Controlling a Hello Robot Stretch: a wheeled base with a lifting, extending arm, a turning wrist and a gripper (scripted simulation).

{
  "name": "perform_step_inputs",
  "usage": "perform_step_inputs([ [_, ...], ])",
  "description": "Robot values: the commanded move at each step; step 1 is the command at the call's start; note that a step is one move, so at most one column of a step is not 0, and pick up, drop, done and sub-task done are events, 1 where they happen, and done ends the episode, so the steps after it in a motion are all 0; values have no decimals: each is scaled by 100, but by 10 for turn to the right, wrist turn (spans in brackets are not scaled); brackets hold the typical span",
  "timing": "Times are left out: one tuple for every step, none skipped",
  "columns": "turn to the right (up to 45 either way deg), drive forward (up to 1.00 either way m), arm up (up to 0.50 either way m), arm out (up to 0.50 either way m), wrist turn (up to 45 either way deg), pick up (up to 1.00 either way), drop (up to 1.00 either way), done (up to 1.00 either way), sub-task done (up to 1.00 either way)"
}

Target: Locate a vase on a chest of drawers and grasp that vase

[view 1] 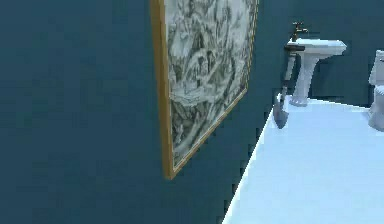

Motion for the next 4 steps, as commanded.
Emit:
perform_step_inputs([
  [450,0,0,0,0,0,0,0,0],
  [450,0,0,0,0,0,0,0,0],
  [150,0,0,0,0,0,0,0,0],
  [0,80,0,0,0,0,0,0,0],
])
